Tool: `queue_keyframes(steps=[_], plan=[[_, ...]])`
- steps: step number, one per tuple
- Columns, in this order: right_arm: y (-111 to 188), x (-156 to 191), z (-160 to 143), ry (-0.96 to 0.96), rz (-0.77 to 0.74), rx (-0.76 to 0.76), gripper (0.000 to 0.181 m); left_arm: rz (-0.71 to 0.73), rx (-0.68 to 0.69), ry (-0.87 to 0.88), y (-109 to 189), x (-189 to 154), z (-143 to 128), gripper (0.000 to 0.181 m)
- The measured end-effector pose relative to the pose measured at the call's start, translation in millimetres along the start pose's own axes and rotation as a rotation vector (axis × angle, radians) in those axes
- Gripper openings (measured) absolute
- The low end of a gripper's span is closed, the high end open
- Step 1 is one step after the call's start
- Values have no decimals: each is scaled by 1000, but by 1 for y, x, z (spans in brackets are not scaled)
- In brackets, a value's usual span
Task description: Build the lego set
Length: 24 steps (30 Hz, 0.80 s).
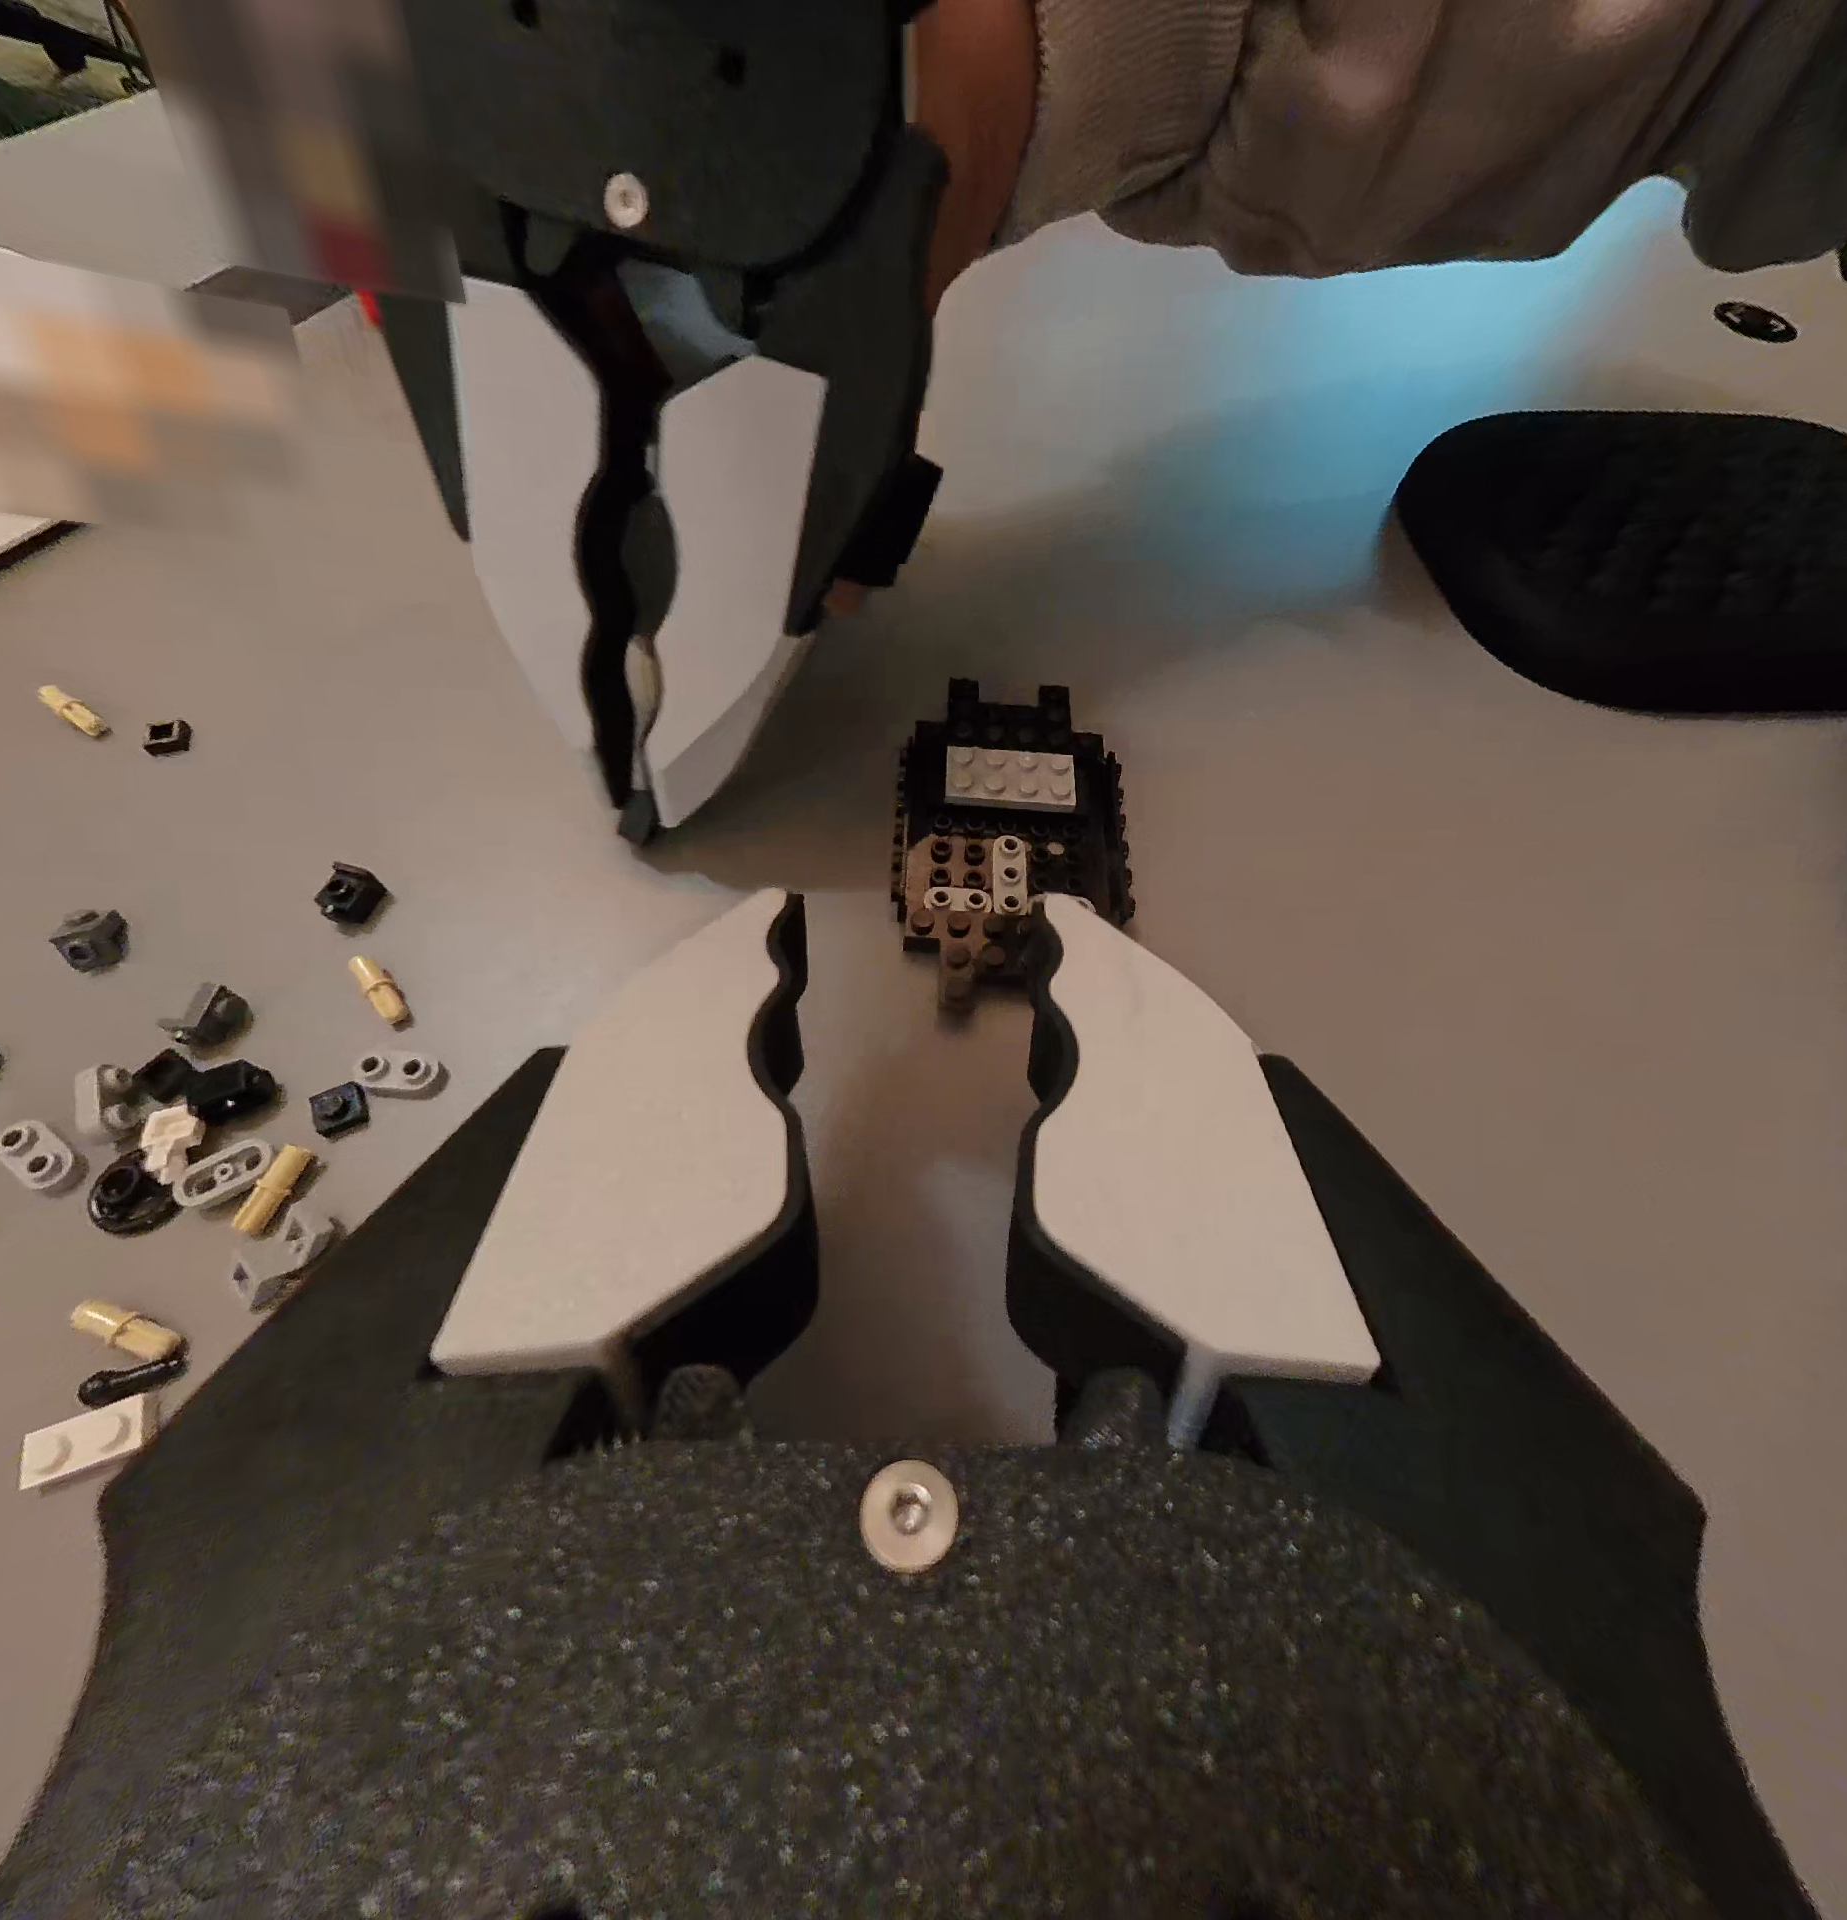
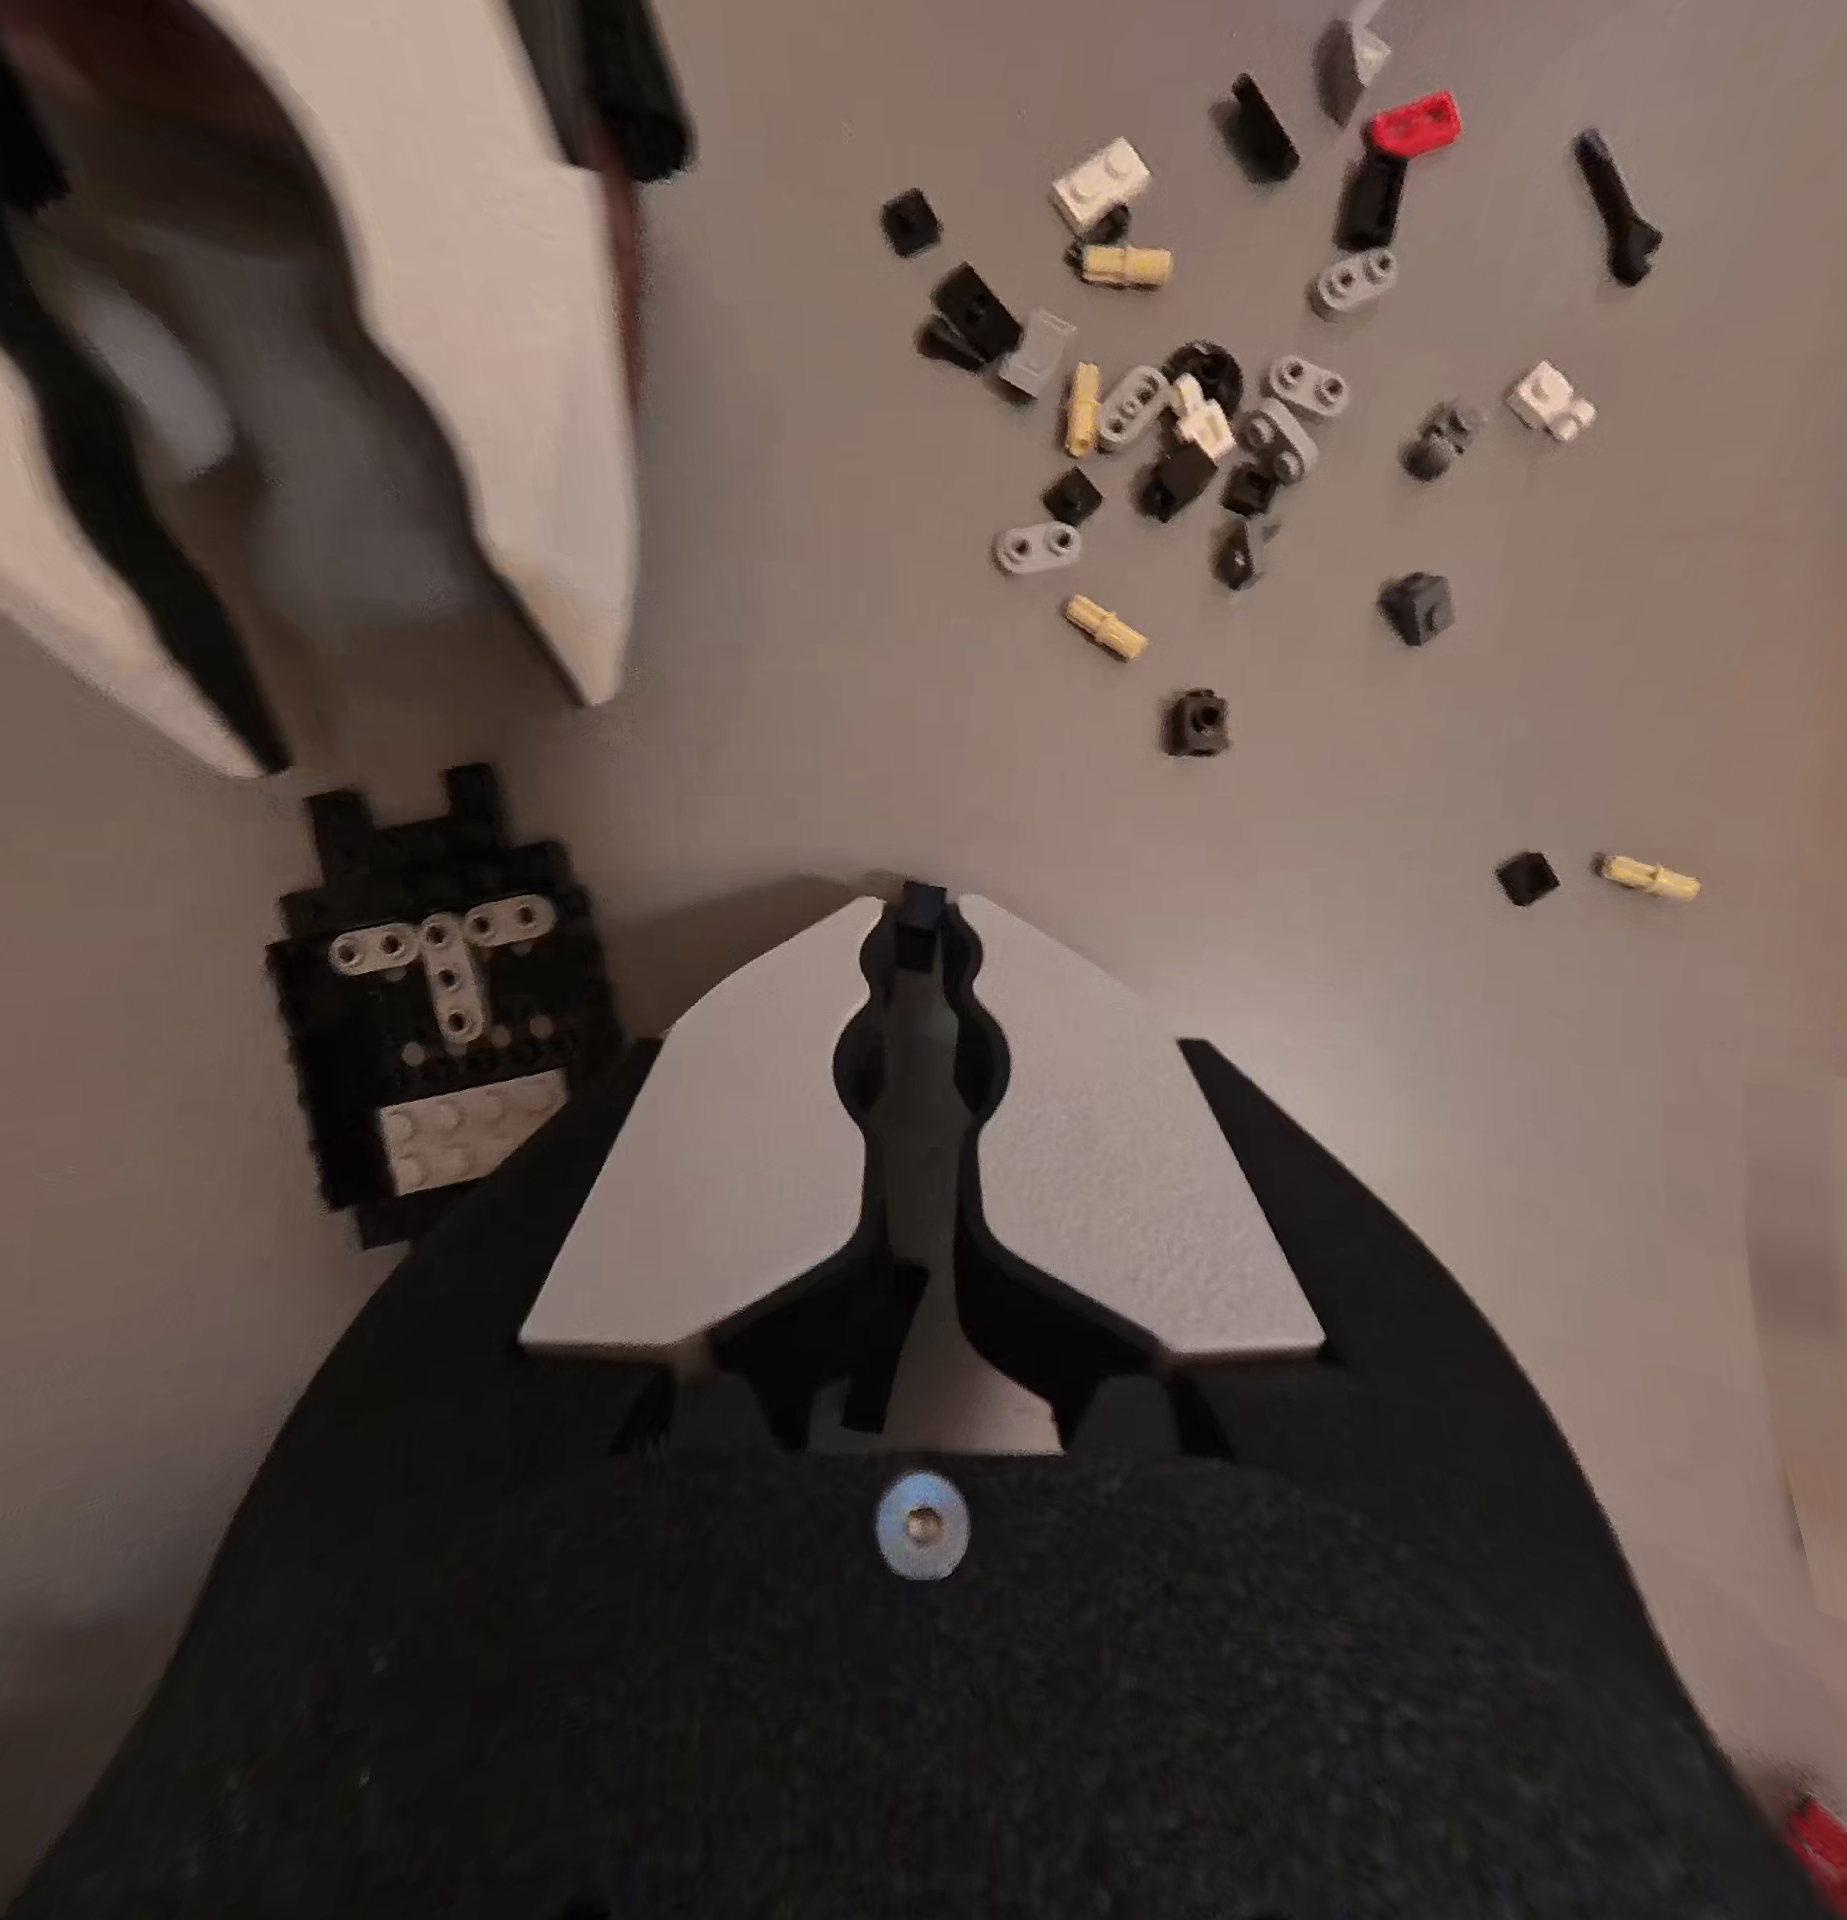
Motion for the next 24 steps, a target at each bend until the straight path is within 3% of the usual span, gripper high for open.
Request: queue_keyframes(steps=[6, 15, 20, 24], plan=[[15, 20, -7, 207, 31, 30, 8, -2, -35, 39, 2, 3, 5, 39], [6, 18, -11, 513, 187, 154, 10, 3, -52, 58, 2, 6, 7, 38], [20, 9, 8, 416, 97, 79, 23, -1, -64, 73, 5, 7, 8, 37], [32, 1, 9, 159, -62, -5, 22, 16, -56, 56, 4, 7, 7, 37]])
Point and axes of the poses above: each gripper's, where its closed fingertips meet, y back along the fingers, z out of its top, x = y × z across the jaws, the point moved 1 cm from there along y, back along the fingers, and after that the axes turned 1 degree about z, right-handed, at the moved point
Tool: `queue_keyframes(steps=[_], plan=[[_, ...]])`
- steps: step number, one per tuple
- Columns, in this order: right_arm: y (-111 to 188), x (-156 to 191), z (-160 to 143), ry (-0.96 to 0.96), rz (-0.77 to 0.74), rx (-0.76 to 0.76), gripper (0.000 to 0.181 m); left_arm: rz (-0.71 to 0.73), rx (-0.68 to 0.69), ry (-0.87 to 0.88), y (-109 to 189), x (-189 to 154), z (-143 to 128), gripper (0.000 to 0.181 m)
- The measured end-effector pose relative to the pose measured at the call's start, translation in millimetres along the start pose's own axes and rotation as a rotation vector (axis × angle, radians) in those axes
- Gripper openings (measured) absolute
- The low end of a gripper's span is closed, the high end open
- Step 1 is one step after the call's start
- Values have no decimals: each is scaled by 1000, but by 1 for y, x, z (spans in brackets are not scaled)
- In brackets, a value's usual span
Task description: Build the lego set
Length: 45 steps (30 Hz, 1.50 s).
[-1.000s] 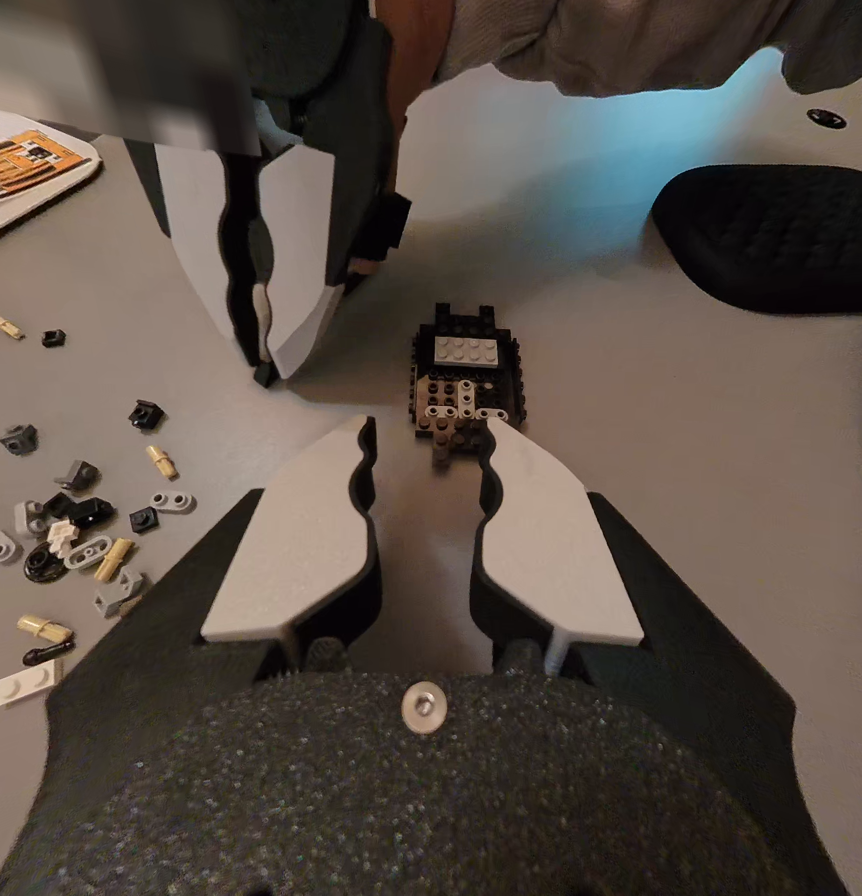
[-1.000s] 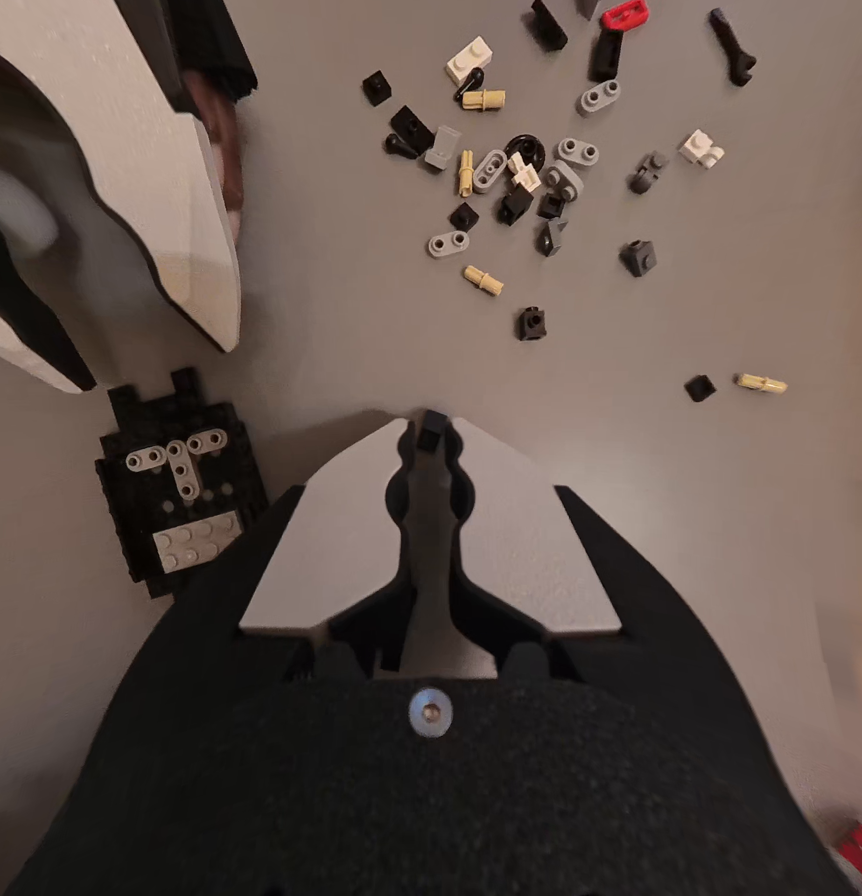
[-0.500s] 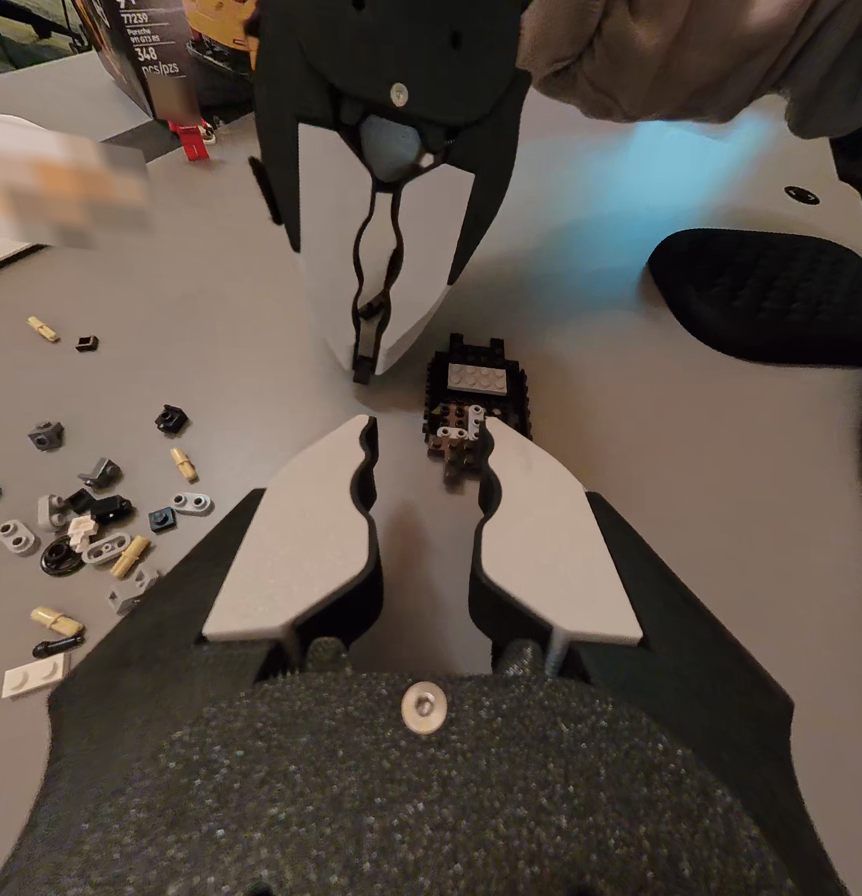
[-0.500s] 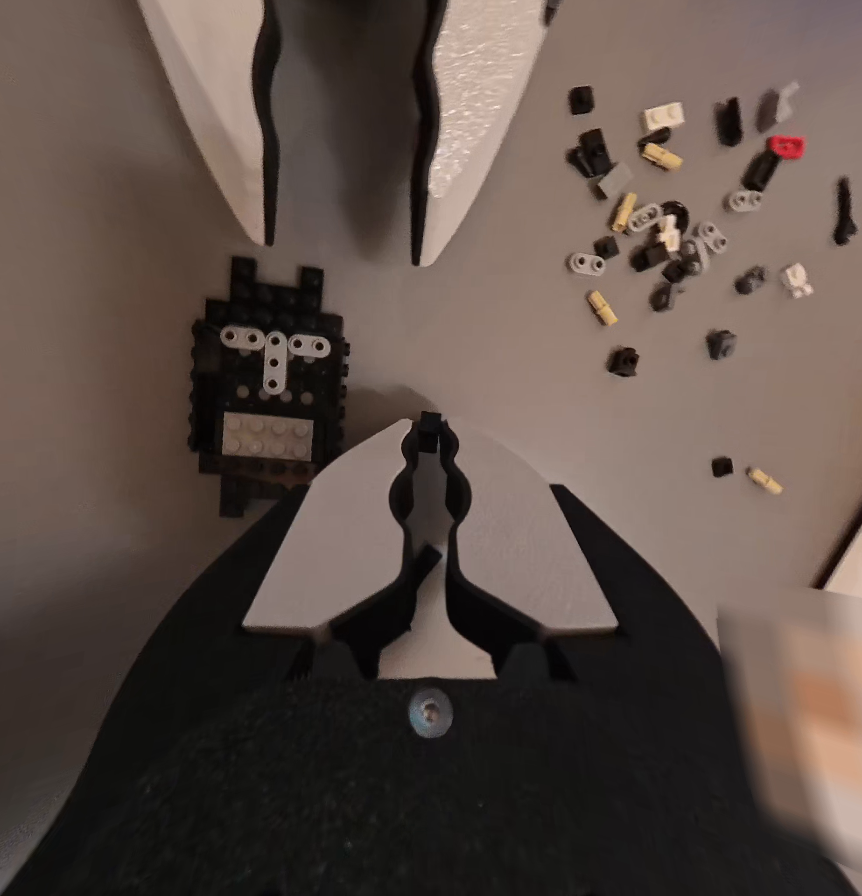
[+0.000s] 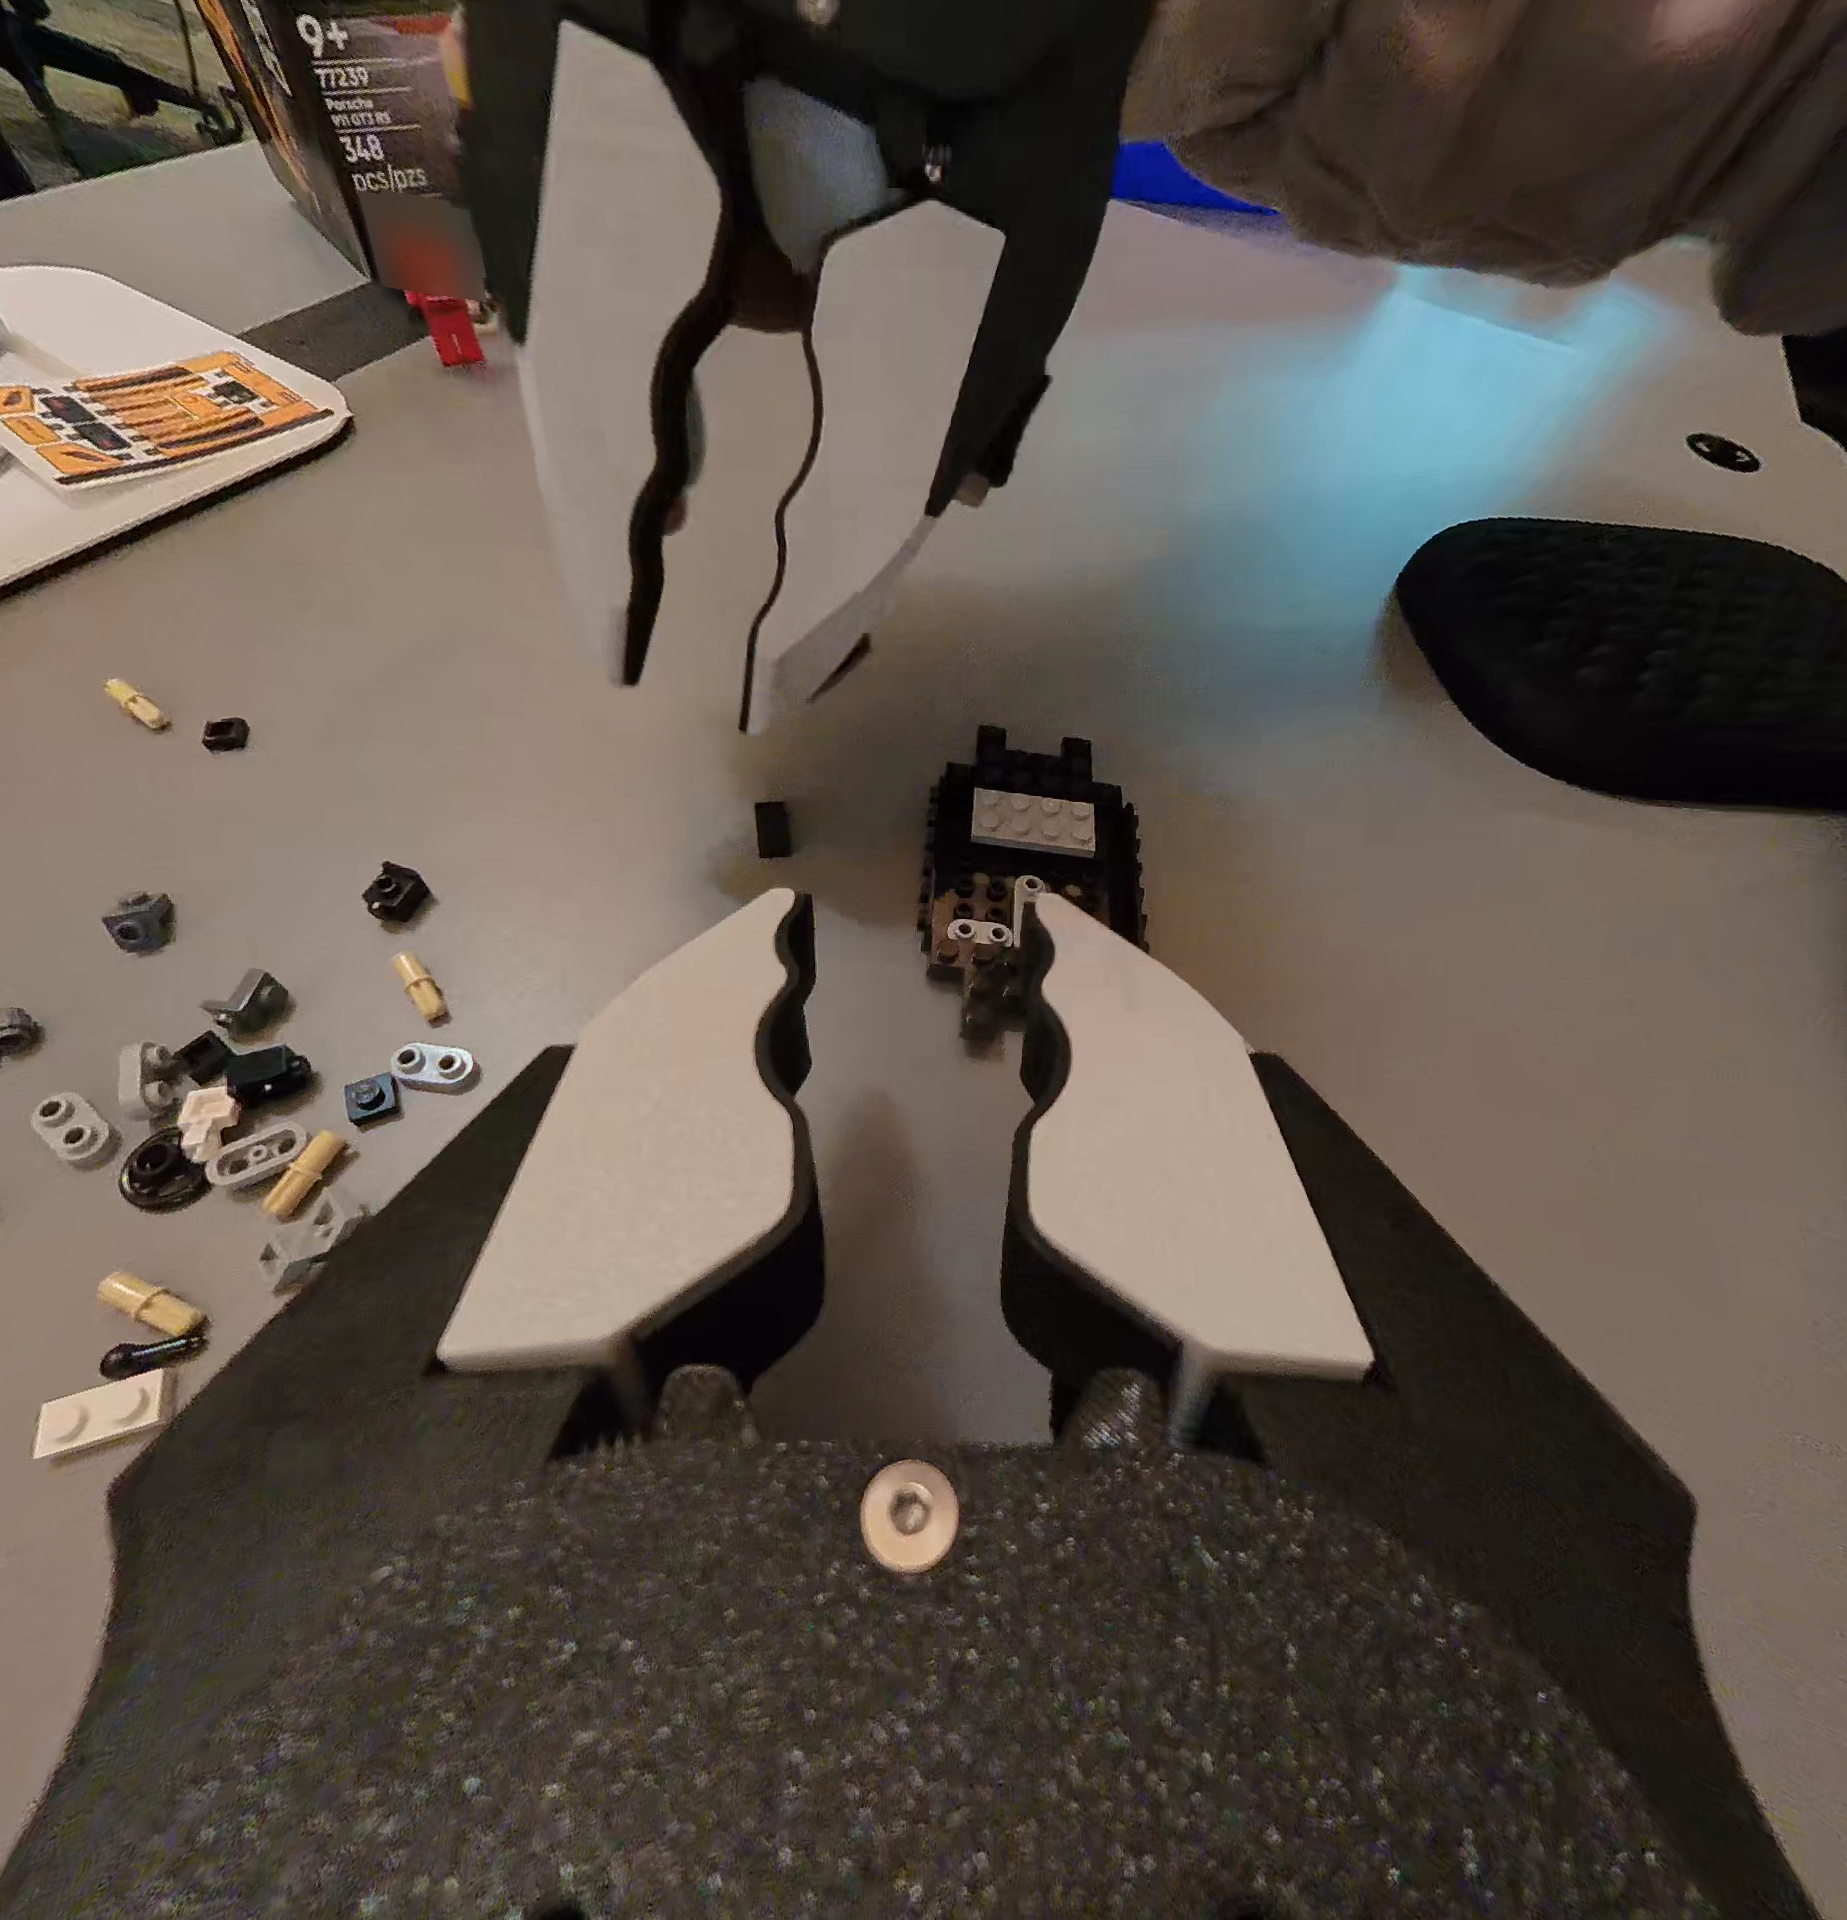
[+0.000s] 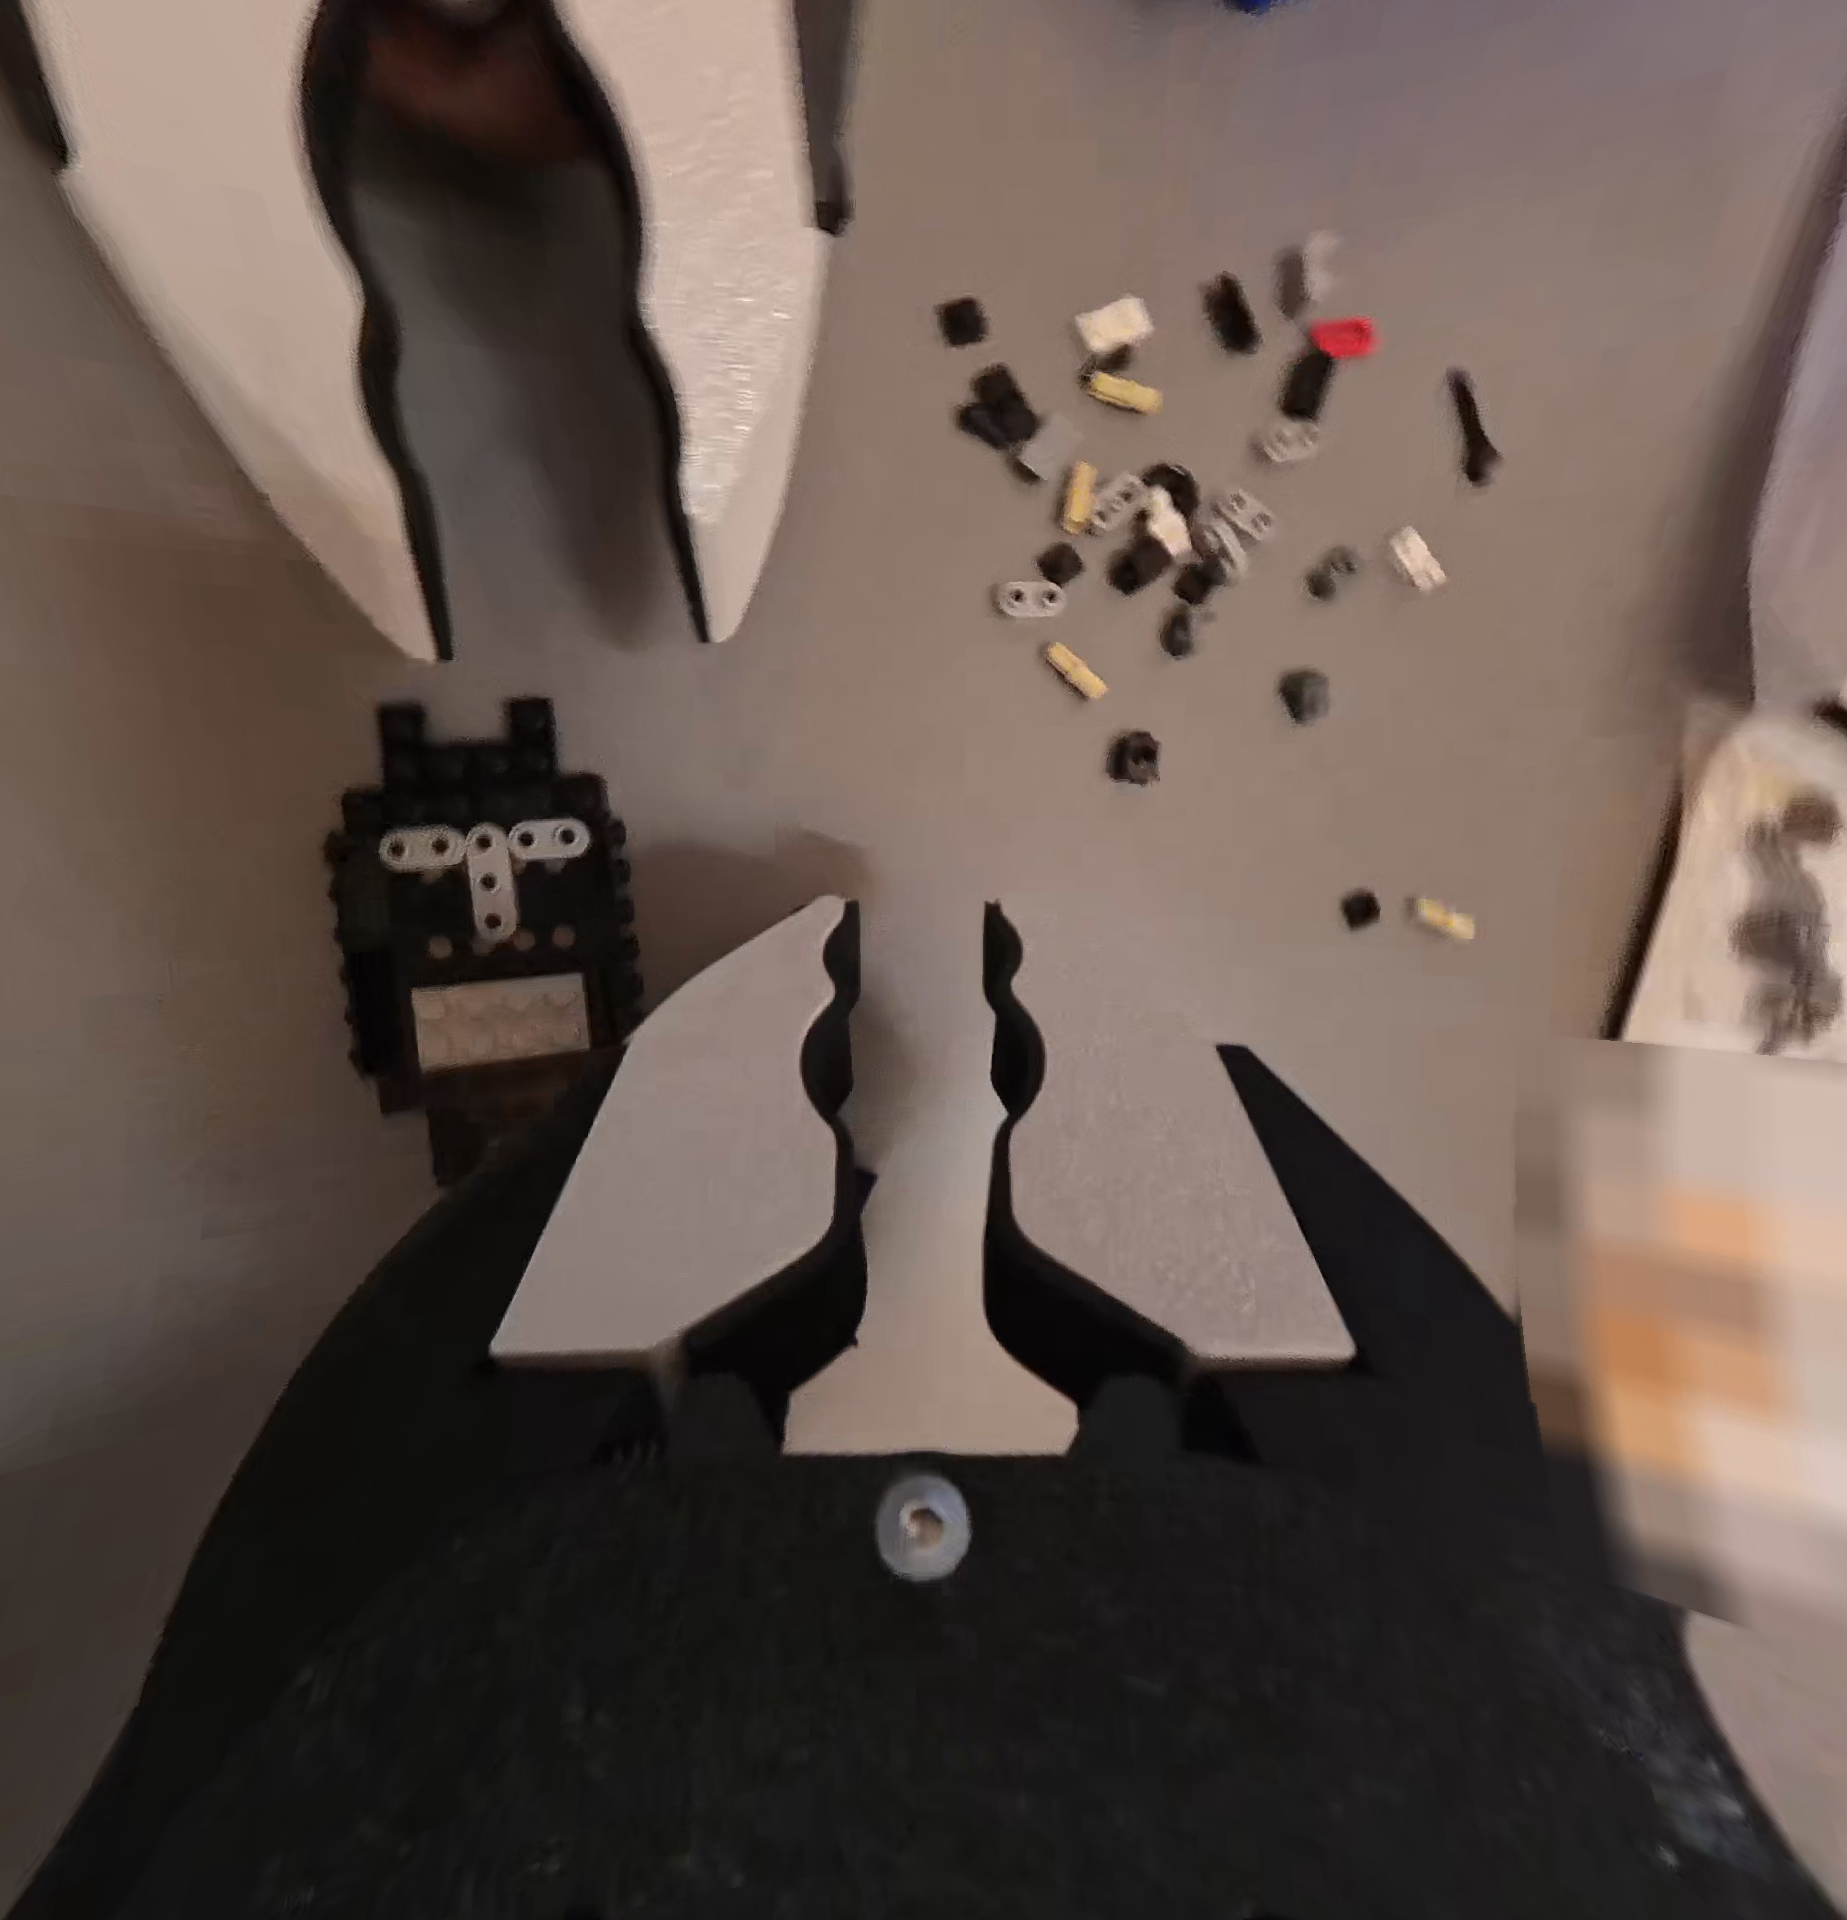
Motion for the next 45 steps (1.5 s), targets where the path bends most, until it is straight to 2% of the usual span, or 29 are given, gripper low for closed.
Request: queue_keyframes(steps=[5, 7, 11, 15, 19, 22, 24, 26, 31, 35, 40, 45], plan=[[1, 15, -10, -448, -106, -55, 20, 38, 5, 0, 1, 4, 1, 36], [-4, 22, -15, -570, -147, -47, 18, 48, -3, 2, 2, 6, 2, 35], [-17, 30, -18, -710, -210, -32, 18, 60, -11, 12, 3, 8, 3, 35], [-26, 25, -15, -698, -234, -13, 19, 64, -15, 5, 5, 7, 4, 34], [-29, 20, -13, -556, -193, 20, 4, 74, -8, -2, 6, 8, 3, 34], [-17, 23, 11, -284, -128, -90, 4, 65, -25, 25, 8, 10, 5, 34], [1, 31, 30, -69, -104, -196, 3, 22, -50, 67, 11, 8, 9, 35], [23, 44, 49, 66, -53, -310, 3, -71, -101, 127, 14, 0, 16, 34], [52, 77, 66, 304, 7, -332, 3, -446, -236, 321, 27, -37, 43, 32], [63, 102, 82, 409, 23, -365, 3, -646, -305, 417, 36, -55, 57, 30], [68, 117, 92, 463, 23, -395, 3, -781, -298, 384, 42, -76, 59, 15], [75, 110, 96, 361, -14, -452, 4, -769, -348, 416, 45, -72, 67, 11]])
Point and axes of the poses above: each gripper's, where its closed fingertips meet, y back along the fingers, z out of its top, x = y × z across the jaws, the point moved 1 cm from there along y, back along the fingers, and after that the axes turned 1 degree about z, right-handed, at the moved point
